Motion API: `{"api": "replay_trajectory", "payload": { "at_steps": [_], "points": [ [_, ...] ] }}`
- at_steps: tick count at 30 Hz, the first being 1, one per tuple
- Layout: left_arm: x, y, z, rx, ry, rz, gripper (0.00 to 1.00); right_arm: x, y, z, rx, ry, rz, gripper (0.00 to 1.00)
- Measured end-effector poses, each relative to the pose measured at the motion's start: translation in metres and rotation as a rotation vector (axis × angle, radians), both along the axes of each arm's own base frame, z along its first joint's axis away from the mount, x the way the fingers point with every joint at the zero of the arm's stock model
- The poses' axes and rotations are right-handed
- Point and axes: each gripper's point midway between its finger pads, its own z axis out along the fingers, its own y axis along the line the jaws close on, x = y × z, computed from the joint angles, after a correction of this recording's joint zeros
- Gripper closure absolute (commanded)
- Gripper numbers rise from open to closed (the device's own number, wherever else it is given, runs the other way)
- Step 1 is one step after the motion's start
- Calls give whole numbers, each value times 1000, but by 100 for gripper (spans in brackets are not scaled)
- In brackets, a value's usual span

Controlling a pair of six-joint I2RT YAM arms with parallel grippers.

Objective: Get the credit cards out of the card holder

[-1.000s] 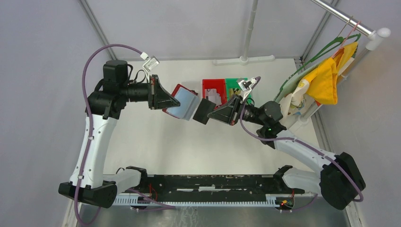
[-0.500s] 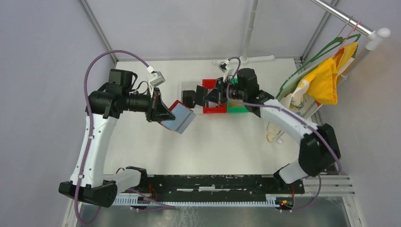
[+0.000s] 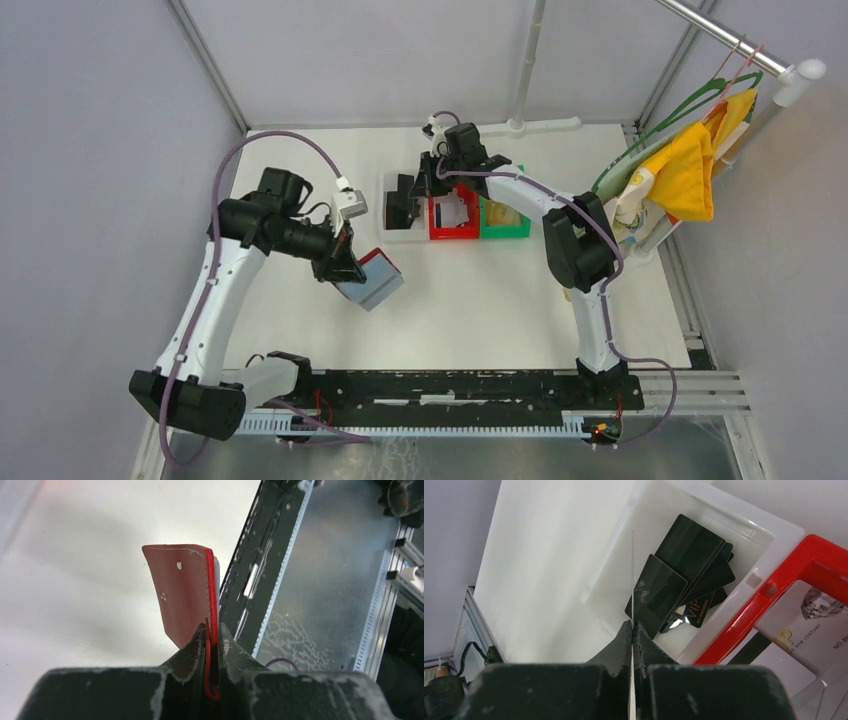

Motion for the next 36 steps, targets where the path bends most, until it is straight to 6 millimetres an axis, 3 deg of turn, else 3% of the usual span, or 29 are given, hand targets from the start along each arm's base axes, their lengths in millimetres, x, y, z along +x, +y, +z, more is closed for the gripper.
{"api": "replay_trajectory", "payload": {
  "at_steps": [9,14,18,25,30,35,36],
  "points": [
    [-8,5,-97,232,95,-116,98,0,14,-33,-24,50,-5,95],
    [7,18,-152,386,63,-150,98,0,22,-41,-21,58,1,72],
    [37,28,-183,479,-52,-120,98,4,27,-36,-3,42,4,56],
    [78,27,-202,561,-263,-65,98,2,24,-19,4,7,7,45],
    [97,19,-199,592,-363,-45,97,-19,5,16,15,-38,1,37],
    [111,11,-196,620,-427,-1,85,-35,-16,56,30,-124,-21,33],
    [112,8,-195,619,-431,9,77,-39,-21,61,33,-139,-28,32]
  ]
}}
